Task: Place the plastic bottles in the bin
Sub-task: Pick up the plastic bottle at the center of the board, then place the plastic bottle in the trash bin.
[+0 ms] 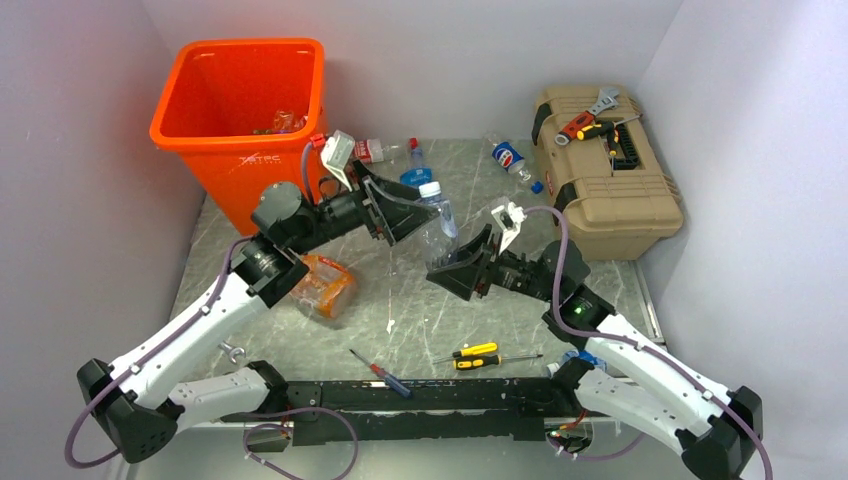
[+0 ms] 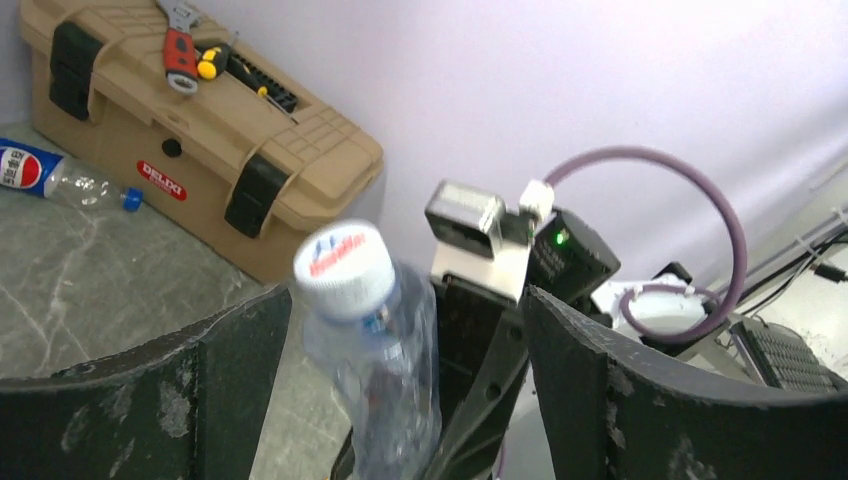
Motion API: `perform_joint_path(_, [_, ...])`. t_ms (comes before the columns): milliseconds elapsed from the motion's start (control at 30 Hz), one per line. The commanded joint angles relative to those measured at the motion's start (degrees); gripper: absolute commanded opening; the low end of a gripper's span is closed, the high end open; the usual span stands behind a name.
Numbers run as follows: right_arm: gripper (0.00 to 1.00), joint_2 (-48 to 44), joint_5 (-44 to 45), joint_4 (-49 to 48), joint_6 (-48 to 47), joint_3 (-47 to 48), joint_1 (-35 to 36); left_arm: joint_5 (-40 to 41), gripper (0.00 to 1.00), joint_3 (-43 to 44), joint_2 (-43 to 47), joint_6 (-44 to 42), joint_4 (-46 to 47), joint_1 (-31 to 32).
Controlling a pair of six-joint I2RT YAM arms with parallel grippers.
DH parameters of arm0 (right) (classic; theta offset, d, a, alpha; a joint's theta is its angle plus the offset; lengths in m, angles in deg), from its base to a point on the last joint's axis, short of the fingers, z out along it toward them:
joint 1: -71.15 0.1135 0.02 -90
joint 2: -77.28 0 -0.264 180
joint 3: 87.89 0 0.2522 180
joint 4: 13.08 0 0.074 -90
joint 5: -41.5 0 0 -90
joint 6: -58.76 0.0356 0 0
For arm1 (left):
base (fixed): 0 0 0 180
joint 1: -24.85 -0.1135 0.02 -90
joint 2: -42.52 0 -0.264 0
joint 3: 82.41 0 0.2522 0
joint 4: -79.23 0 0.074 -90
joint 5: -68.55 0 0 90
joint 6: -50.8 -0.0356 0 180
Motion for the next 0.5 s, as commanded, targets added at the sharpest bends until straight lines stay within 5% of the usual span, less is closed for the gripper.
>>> perform_joint_path(0, [0.33, -2.19, 1.87, -0.25, -6.17, -1.67, 1.71, 0.96, 0.89, 4.54, -2.70, 2.18, 0.02, 0.11])
perform_joint_path(233, [0.29, -2.65, 5.77, 4.76, -11.65, -0.67, 4.94, -1.94, 0.81, 6.01, -5.21, 6.10, 2.26, 0.09])
perform_joint_path(467, [0.28, -3.75, 7.35, 4.20, -11.46, -1.67, 5.04, -4.11, 0.46, 5.08, -5.60, 7.41, 3.16, 0.10])
